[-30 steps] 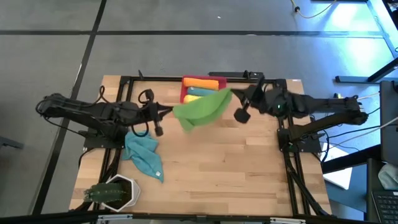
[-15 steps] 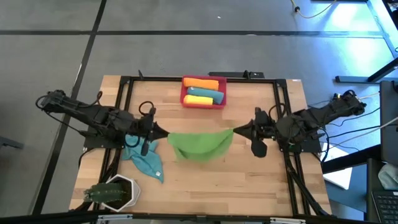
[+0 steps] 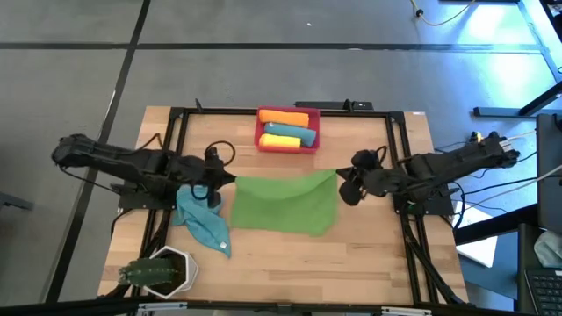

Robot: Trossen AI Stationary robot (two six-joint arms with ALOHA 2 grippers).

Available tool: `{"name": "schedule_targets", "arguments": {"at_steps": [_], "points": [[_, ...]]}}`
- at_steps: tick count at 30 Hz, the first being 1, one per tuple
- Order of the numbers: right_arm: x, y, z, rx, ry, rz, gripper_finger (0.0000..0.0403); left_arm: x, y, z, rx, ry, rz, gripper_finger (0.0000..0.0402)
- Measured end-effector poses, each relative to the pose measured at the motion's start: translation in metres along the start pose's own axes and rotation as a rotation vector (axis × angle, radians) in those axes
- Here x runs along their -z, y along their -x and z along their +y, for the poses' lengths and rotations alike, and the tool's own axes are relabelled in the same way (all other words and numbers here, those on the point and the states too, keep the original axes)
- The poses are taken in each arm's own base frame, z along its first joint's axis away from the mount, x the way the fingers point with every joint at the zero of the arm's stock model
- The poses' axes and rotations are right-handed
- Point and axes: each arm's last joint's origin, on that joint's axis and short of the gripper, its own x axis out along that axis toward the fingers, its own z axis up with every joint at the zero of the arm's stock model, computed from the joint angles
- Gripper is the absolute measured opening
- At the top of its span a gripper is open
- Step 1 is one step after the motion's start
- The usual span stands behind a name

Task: Roll microfiber towels into tight, uniform cylinder then place into a basket
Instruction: Roll the green microfiber cloth

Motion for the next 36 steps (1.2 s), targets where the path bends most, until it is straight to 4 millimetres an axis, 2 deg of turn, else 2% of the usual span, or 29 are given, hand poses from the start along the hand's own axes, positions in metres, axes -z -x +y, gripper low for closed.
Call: {"name": "schedule_targets", "arguments": {"at_steps": [5,8,12,20,29,36], "points": [[0.018,-0.031,-0.021,0.053,-0.037,0.052,0.0,0.018,-0.016,0.016,-0.043,-0.029,0.043,0.0],[0.022,-0.04,-0.029,0.08,-0.001,0.048,0.0,0.023,-0.02,0.023,-0.065,-0.059,0.049,0.0],[0.02,-0.043,-0.03,0.055,0.083,0.039,0.0,0.025,-0.022,0.027,-0.075,-0.111,0.054,0.0],[0.032,-0.039,-0.017,-0.171,0.044,0.196,0.0,0.038,-0.026,0.02,0.054,-0.158,0.1,0.0],[0.077,-0.043,-0.021,-0.22,-0.06,0.418,0.0,0.073,-0.035,0.015,0.124,-0.144,0.197,0.0],[0.102,-0.053,-0.033,-0.207,-0.126,0.482,0.0,0.082,-0.039,0.011,0.175,-0.141,0.175,0.0]]}}
